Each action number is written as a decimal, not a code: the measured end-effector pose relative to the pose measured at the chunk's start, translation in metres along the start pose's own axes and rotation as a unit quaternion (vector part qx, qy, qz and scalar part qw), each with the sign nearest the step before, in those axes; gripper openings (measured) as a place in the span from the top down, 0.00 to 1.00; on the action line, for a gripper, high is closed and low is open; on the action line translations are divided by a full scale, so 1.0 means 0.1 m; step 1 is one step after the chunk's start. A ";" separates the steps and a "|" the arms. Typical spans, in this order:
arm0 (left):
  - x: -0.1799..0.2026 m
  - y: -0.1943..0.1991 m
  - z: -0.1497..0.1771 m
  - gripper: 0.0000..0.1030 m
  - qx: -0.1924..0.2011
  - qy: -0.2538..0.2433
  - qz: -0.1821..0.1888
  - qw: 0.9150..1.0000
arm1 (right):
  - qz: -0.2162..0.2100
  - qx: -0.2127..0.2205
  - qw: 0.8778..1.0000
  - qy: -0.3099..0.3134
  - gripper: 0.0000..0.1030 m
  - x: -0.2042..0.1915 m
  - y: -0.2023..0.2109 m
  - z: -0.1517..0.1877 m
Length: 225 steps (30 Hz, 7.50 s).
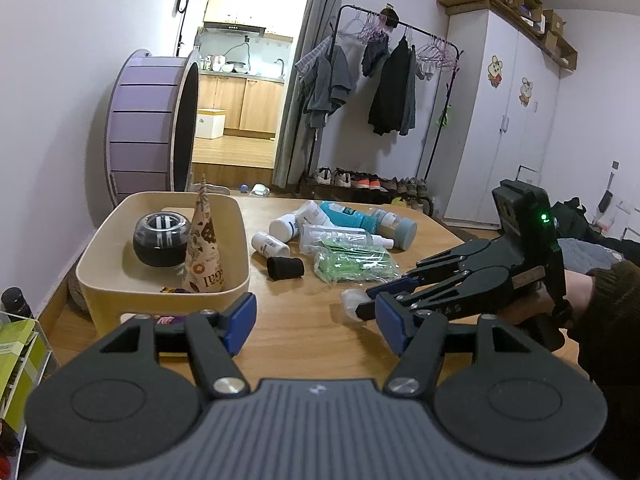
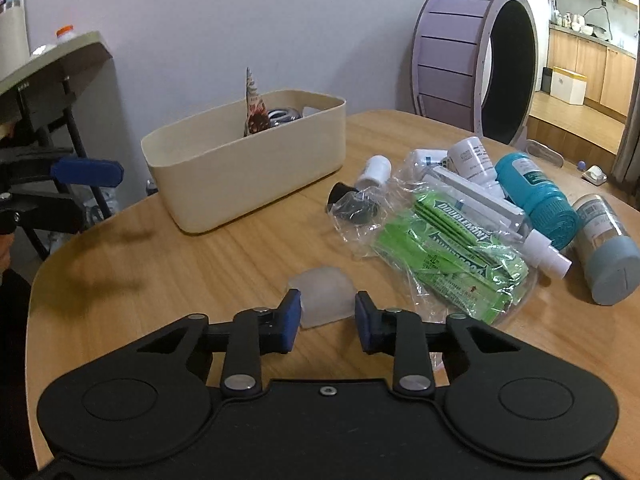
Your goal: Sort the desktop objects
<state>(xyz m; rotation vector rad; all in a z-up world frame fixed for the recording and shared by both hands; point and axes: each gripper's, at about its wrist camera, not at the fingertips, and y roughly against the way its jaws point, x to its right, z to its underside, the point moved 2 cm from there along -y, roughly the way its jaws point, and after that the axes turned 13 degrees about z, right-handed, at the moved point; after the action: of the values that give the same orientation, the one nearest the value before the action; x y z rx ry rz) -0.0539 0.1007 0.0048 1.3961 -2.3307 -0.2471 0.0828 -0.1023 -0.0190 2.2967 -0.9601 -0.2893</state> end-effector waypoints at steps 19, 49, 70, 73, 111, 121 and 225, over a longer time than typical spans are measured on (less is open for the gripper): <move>-0.14 0.24 -0.08 0.37 0.036 0.021 -0.020 0.999 | -0.092 0.061 0.994 -0.003 0.71 -0.60 -0.19 -0.93; -0.11 0.13 -0.09 0.37 0.023 0.019 -0.014 0.999 | 0.004 0.037 0.999 0.030 0.56 -0.28 -0.23 -0.53; -0.15 0.08 -0.11 0.37 0.021 0.025 -0.011 0.999 | 0.052 0.003 0.994 0.095 0.78 -0.31 -0.74 -0.57; -0.14 0.09 -0.10 0.37 0.023 0.024 -0.010 0.999 | 0.042 0.011 0.997 0.070 0.79 -0.27 -0.62 -0.58; 0.03 0.00 -0.10 0.37 0.025 0.012 0.000 1.000 | 0.033 0.105 0.991 -0.075 0.38 0.27 0.67 -0.31; 0.24 -0.34 -0.06 0.37 0.001 -0.012 0.021 1.000 | 0.059 0.077 0.989 -0.108 0.34 0.60 0.41 -0.01; 0.52 -1.50 0.17 0.23 -0.203 -0.265 0.153 0.930 | -0.083 0.124 0.988 -0.026 0.10 0.70 1.29 0.47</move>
<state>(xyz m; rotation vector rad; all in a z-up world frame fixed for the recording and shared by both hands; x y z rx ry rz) 0.0374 -0.0178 -0.0501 0.8123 -2.6572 -1.0553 0.0398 -0.2431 0.0273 2.6151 -0.8720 -0.3145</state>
